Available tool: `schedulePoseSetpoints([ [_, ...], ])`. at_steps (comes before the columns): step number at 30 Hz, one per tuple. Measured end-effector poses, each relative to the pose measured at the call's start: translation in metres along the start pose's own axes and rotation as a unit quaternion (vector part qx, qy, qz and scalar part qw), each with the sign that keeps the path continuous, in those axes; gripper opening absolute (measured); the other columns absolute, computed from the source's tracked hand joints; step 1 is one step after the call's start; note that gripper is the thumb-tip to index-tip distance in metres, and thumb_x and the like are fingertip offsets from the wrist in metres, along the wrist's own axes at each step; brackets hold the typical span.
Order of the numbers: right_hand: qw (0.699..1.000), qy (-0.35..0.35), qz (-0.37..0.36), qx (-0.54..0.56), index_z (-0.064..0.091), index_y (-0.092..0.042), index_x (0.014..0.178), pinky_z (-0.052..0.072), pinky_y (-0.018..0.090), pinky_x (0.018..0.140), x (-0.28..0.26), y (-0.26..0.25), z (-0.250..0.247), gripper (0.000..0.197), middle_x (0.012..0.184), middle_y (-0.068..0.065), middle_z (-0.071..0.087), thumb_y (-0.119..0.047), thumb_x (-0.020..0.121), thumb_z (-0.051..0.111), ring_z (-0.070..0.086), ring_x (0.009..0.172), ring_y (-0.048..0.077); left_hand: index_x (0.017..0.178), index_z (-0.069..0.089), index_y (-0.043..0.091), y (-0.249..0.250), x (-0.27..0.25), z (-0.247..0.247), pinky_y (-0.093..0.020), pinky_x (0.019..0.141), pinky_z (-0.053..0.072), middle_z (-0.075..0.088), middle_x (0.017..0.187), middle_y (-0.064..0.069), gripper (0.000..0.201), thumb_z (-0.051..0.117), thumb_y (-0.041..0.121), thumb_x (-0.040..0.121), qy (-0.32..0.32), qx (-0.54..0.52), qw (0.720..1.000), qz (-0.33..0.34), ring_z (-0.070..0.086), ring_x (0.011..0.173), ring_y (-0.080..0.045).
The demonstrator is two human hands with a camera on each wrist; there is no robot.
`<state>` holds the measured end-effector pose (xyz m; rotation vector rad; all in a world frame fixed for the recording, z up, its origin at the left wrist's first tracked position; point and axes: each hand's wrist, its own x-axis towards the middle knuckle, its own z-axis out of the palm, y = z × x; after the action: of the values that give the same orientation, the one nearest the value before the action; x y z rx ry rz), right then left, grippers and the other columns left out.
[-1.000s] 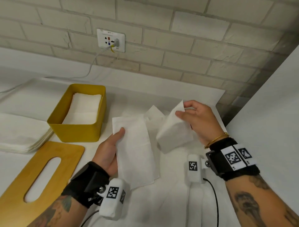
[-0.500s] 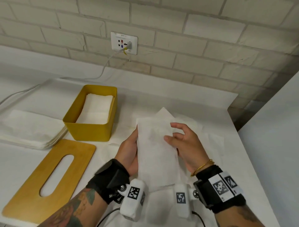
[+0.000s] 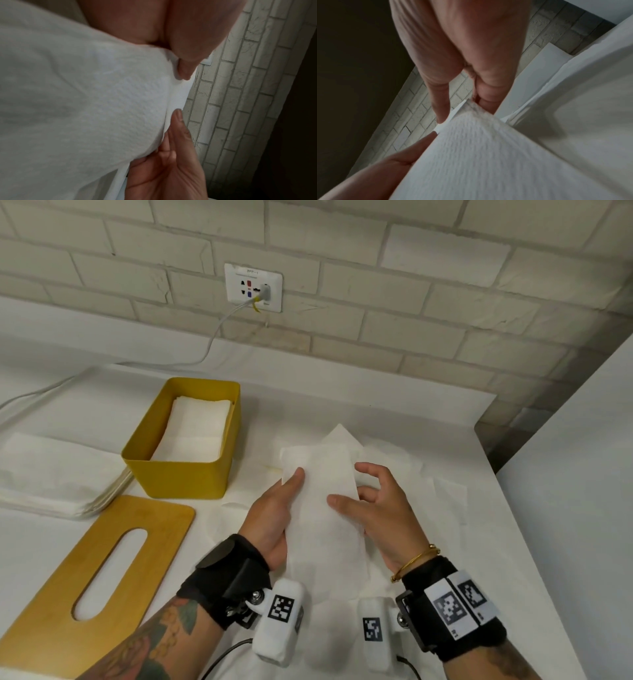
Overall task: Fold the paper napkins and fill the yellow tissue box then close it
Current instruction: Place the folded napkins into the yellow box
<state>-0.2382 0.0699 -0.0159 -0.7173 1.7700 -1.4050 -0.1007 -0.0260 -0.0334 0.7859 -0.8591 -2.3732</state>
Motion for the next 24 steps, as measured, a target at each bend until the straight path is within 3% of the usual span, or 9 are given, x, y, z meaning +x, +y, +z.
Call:
schedulePoseSetpoints([
  [3,0.999,-0.005,0.005,-0.037,0.041,-0.043,0.134,0.060,0.044,0.090,-0.009,0.012,0.007,0.082,0.114,0.001,0.074,-0.023,0.072,0.091,0.073,0.100,0.016,0.137,0.057,0.010,0.004,0.000,0.000,-0.050,0.092,0.058,0.070,0.124,-0.018,0.041,0.046,0.035,0.106,0.011,0.002,1.000,0.016,0.069,0.114,-0.036],
  [5,0.998,-0.023,0.012,-0.062,0.036,-0.045,0.138,0.059,0.044,0.091,-0.017,0.021,0.010,0.090,0.113,0.001,0.075,-0.023,0.071,0.091,0.074,0.099,0.015,0.138,0.056,0.011,0.008,0.001,-0.002,-0.048,0.089,0.059,0.071,0.124,-0.016,0.042,0.046,0.036,0.106,0.024,0.010,0.999,0.029,0.070,0.112,-0.033],
  [10,0.990,-0.109,0.071,-0.059,0.032,-0.040,0.140,0.061,0.035,0.071,-0.043,0.030,0.001,0.088,0.089,0.011,0.076,-0.002,0.079,0.082,0.076,0.076,0.029,0.134,0.061,0.013,0.021,0.003,-0.011,-0.042,0.087,0.057,0.074,0.119,-0.012,0.041,0.049,0.038,0.105,0.059,0.015,0.997,0.052,0.072,0.107,-0.028],
  [13,0.983,-0.135,0.070,-0.099,0.044,-0.032,0.136,0.058,0.034,0.068,-0.049,0.028,-0.017,0.073,0.076,0.008,0.072,-0.001,0.081,0.080,0.074,0.072,0.030,0.133,0.062,0.014,0.028,0.001,-0.016,-0.045,0.091,0.055,0.074,0.120,-0.011,0.040,0.051,0.038,0.103,0.073,-0.009,0.996,0.054,0.072,0.109,-0.027],
  [15,0.985,-0.106,0.054,-0.128,0.056,-0.025,0.127,0.057,0.035,0.066,-0.045,0.020,-0.034,0.053,0.076,0.009,0.074,-0.005,0.083,0.079,0.072,0.070,0.027,0.129,0.064,0.014,0.031,-0.002,-0.020,-0.043,0.085,0.057,0.075,0.117,-0.009,0.037,0.051,0.037,0.103,0.079,-0.015,0.995,0.062,0.074,0.104,-0.025],
  [18,0.988,-0.002,0.032,-0.154,0.068,-0.017,0.112,0.054,0.031,0.063,-0.032,0.007,-0.066,0.029,0.079,0.007,0.075,-0.010,0.085,0.078,0.071,0.067,0.021,0.130,0.063,0.014,0.032,-0.006,-0.026,-0.042,0.085,0.058,0.075,0.116,-0.009,0.037,0.053,0.037,0.103,0.096,-0.013,0.993,0.071,0.074,0.103,-0.024],
  [21,0.976,0.069,0.028,-0.204,0.071,-0.020,0.104,0.050,0.023,0.061,-0.019,0.006,-0.090,0.021,0.081,0.000,0.076,-0.018,0.085,0.079,0.072,0.067,0.012,0.128,0.064,0.014,0.030,-0.010,-0.031,-0.045,0.089,0.055,0.075,0.117,-0.009,0.037,0.055,0.038,0.101,0.111,-0.011,0.991,0.072,0.074,0.104,-0.025],
  [24,0.964,0.076,0.050,-0.252,0.072,-0.021,0.100,0.045,0.011,0.057,-0.012,0.013,-0.098,0.019,0.081,-0.002,0.075,-0.026,0.084,0.081,0.069,0.063,0.003,0.124,0.066,0.014,0.027,-0.013,-0.034,-0.043,0.086,0.055,0.076,0.115,-0.008,0.034,0.054,0.037,0.102,0.114,-0.003,0.991,0.070,0.075,0.100,-0.024],
])
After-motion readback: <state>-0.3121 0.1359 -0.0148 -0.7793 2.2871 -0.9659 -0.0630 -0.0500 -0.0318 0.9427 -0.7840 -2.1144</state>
